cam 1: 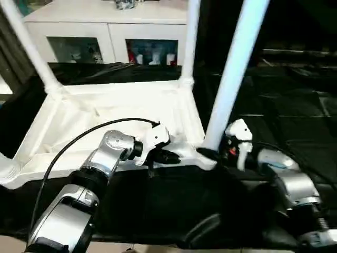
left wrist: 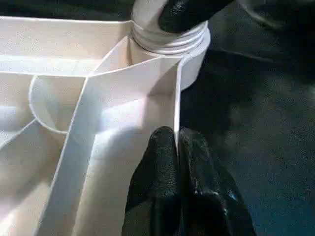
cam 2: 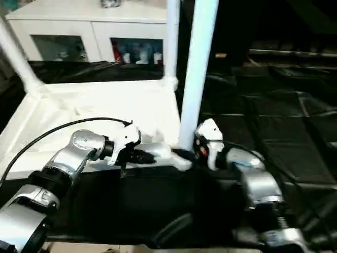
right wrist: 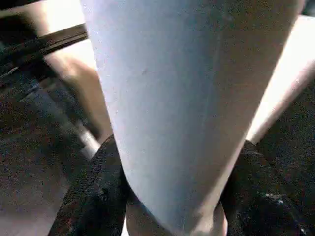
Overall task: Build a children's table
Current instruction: Rotate leg to tighten
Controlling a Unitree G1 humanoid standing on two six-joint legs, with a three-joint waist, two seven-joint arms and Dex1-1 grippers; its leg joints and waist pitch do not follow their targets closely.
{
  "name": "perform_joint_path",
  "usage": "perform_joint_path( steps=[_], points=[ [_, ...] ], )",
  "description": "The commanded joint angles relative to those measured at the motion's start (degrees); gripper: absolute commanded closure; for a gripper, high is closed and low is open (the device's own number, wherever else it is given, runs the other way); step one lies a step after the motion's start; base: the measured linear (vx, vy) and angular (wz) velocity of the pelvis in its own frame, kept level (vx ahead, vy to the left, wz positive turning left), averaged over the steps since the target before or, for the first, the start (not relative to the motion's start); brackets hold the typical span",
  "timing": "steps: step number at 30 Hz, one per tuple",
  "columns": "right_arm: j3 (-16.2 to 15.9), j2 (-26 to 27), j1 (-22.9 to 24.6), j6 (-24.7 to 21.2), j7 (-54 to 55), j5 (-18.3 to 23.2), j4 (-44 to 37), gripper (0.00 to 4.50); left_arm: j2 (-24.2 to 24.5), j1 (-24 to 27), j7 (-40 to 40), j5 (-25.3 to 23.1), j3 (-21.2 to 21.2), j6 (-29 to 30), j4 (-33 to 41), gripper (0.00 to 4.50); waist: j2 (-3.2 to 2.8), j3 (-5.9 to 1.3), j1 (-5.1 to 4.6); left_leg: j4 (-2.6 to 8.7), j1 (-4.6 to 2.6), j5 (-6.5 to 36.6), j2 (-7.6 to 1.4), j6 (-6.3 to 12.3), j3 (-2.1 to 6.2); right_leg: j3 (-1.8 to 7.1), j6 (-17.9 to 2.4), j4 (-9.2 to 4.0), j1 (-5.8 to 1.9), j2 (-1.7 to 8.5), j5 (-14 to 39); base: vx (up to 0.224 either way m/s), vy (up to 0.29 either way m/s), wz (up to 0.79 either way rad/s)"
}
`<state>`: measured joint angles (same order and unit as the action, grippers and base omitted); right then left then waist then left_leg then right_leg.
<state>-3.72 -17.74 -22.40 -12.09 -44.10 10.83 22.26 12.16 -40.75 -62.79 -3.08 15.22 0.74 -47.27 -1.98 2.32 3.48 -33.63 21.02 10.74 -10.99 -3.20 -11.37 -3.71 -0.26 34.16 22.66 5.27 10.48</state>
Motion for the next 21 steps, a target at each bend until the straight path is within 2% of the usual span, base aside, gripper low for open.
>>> perform_joint_path(
  steps=[1, 3, 5, 8, 9, 10, 11, 14, 15, 17, 18, 21],
  points=[
    [1.94, 4.19, 0.17, -2.96, 12.56, -1.84, 5.55, 2.43, -3.58, -1.18, 8.78, -0.84, -1.15, 1.19, -1.63, 4.50, 0.34, -2.83, -0.35, 4.36, -0.84, 15.96, -2.15, 0.41, 1.20, 2.21, -12.24, -4.87, -2.07, 3.20, 18.09, 0.000, 0.000, 0.00],
    [3.25, 7.73, -0.18, -4.09, 19.89, -2.44, 6.32, 2.43, -6.42, -1.59, 12.62, -0.93, -1.37, 0.91, -2.43, 4.50, 0.13, -2.82, -0.71, 4.55, -0.91, 16.77, -1.99, -0.54, 1.48, 2.17, -10.38, -5.30, -2.04, 3.27, 21.54, 0.000, 0.000, 0.00],
    [2.83, 8.53, -0.16, -3.55, 20.64, -3.15, 6.05, 2.43, -7.27, -1.58, 12.37, -0.88, -0.91, -0.58, -2.38, 4.50, 0.16, -2.89, -0.89, 4.62, -0.96, 17.57, -1.98, -0.23, 1.46, 2.16, -9.93, -5.51, -2.01, 3.10, 20.95, 0.000, 0.000, 0.00],
    [2.77, 9.06, 0.04, -2.34, 20.08, -2.98, 5.06, 2.43, -7.22, -1.54, 10.43, -1.03, 0.11, -3.07, -2.20, 4.50, 0.21, -2.86, -1.14, 4.58, -0.71, 17.70, -1.82, 0.88, 1.37, 2.23, -10.04, -5.55, -2.10, 3.08, 19.26, 0.000, 0.000, 0.00],
    [3.21, 9.26, 0.10, -1.98, 19.60, -2.34, 4.45, 2.43, -6.82, -1.66, 10.12, -1.28, 0.24, -3.70, -2.37, 4.50, 0.00, -3.06, -1.13, 4.48, -0.66, 17.04, -1.79, 1.20, 1.41, 2.27, -10.03, -5.42, -2.24, 3.15, 18.69, 0.000, 0.000, 0.00],
    [3.55, 9.40, 0.10, -1.83, 19.39, -1.98, 4.16, 1.88, -6.61, -1.77, 10.21, -1.48, 0.17, -3.88, -2.55, 4.50, -0.01, -3.08, -1.17, 4.47, -0.66, 16.70, -1.86, 1.34, 1.37, 2.31, -10.19, -5.41, -2.19, 3.16, 18.05, 0.000, 0.000, 0.00],
    [3.98, 9.63, 0.10, -1.58, 19.79, -1.96, 3.93, 1.88, -6.42, -1.90, 10.34, -1.86, 0.16, -4.23, -2.92, 4.50, -0.03, -3.06, -1.22, 4.46, -0.47, 16.02, -1.84, 1.55, 1.37, 2.27, -10.55, -5.27, -2.32, 3.10, 16.89, 0.000, 0.000, 0.00],
    [4.62, 9.55, 0.10, -1.19, 20.17, -1.87, 3.43, 1.69, -5.75, -2.24, 10.97, -2.62, 0.13, -5.23, -3.80, 4.50, 0.07, -3.15, -1.28, 4.43, -0.49, 15.72, -1.89, 1.87, 1.38, 2.21, -10.91, -5.17, -2.40, 3.16, 16.53, 0.000, 0.000, 0.00],
    [4.69, 9.26, 0.11, -1.22, 20.28, -1.71, 3.09, 1.41, -5.53, -2.38, 11.11, -2.65, 0.07, -5.57, -4.13, 4.50, 0.01, -3.16, -1.22, 4.42, -0.41, 14.93, -1.94, 2.00, 1.38, 2.21, -11.18, -5.04, -2.38, 3.13, 15.56, 0.000, 0.000, 0.00],
    [4.77, 8.28, 0.21, -0.91, 20.76, -2.12, 1.81, 1.32, -5.17, -2.54, 11.19, -2.60, -0.11, -6.45, -4.51, 4.50, 0.20, -3.17, -1.27, 4.39, -0.29, 14.21, -1.98, 2.22, 1.36, 2.20, -11.51, -4.87, -2.45, 3.09, 14.34, 0.000, 0.000, 0.00],
    [4.90, 7.98, 0.25, -0.88, 20.82, -2.21, 1.39, 1.22, -5.11, -2.56, 11.17, -2.57, -0.16, -6.63, -4.55, 4.50, 0.03, -3.20, -1.20, 4.32, -0.45, 14.15, -1.97, 2.28, 1.27, 2.22, -11.68, -4.88, -2.35, 3.10, 14.24, 0.000, 0.000, 0.00],
    [5.97, 6.23, 1.36, -1.28, 18.40, -0.87, -2.12, 1.22, -4.92, -2.69, 11.48, -2.43, -0.47, -7.81, -4.95, 4.50, 0.16, -3.21, -1.02, 4.26, -0.30, 13.67, -1.98, 2.66, 1.26, 2.26, -11.66, -4.79, -2.50, 3.17, 13.90, 0.000, 0.000, 0.00]
  ],
)
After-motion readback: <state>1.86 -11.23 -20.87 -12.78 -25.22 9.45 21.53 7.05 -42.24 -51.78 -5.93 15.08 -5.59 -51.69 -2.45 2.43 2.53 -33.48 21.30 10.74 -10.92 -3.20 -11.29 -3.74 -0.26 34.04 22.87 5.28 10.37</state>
